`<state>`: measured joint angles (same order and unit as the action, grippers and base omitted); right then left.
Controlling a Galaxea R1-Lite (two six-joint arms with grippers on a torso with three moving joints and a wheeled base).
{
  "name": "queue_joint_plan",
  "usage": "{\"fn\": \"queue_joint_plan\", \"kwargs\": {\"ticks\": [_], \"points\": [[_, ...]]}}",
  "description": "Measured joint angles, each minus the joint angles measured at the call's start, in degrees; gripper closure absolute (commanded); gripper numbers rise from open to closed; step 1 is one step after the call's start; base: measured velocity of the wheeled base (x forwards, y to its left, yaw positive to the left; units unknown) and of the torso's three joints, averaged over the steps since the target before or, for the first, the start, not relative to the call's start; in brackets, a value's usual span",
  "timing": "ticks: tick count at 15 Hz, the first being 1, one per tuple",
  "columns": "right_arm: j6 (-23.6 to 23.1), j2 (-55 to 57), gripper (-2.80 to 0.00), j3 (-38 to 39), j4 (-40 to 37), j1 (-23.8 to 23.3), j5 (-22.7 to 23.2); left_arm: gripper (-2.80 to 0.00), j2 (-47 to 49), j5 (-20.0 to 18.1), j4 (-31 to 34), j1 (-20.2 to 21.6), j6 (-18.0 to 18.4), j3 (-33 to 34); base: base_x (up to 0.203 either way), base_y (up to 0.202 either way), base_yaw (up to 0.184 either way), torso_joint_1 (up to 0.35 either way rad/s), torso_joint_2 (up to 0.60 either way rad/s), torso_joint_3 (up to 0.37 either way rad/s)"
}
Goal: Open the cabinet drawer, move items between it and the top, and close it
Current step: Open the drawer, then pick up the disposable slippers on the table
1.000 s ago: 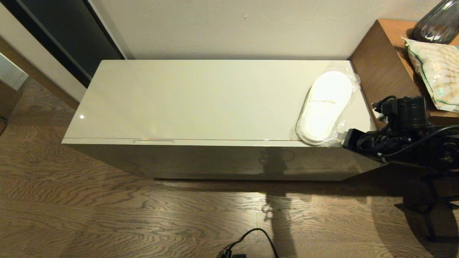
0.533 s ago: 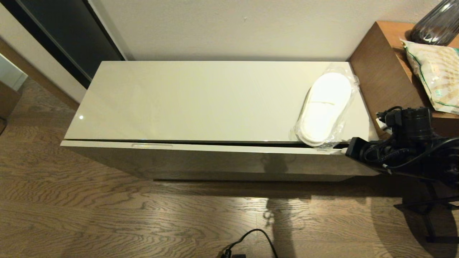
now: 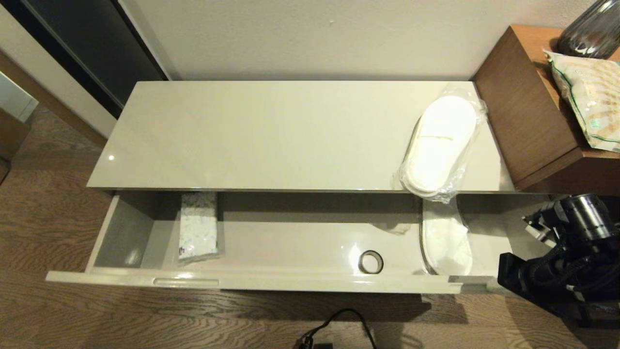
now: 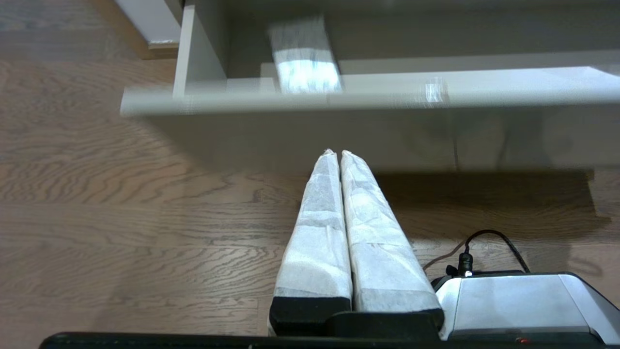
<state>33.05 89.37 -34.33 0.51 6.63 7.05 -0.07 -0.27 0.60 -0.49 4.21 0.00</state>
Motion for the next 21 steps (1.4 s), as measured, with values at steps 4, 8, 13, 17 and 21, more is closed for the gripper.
{"fn": "queue_joint_plan", "kwargs": {"ticks": [4,8,13,17,21], "points": [[0.0,-20.3,0.0,2.2,-13.9,-0.1,0.3,0.0,0.0,0.0,0.0,0.1,0.0,0.0,0.0,0.0,0.0,0.0,0.0,0.0],[0.2,-35.1,0.0,-7.0,-33.9,-0.1,0.4,0.0,0.0,0.0,0.0,0.0,0.0,0.0,0.0,0.0,0.0,0.0,0.0,0.0],[-1.6,-34.5,0.0,-9.8,-33.2,0.2,-0.1,0.0,0.0,0.0,0.0,0.0,0.0,0.0,0.0,0.0,0.0,0.0,0.0,0.0],[-1.7,-28.6,0.0,-16.5,-30.5,0.3,-0.1,0.0,0.0,0.0,0.0,0.0,0.0,0.0,0.0,0.0,0.0,0.0,0.0,0.0],[-1.6,-18.6,-2.8,-22.9,-24.4,0.3,-1.0,0.0,0.0,0.0,0.0,0.0,0.0,0.0,0.0,0.0,0.0,0.0,0.0,0.0]]}}
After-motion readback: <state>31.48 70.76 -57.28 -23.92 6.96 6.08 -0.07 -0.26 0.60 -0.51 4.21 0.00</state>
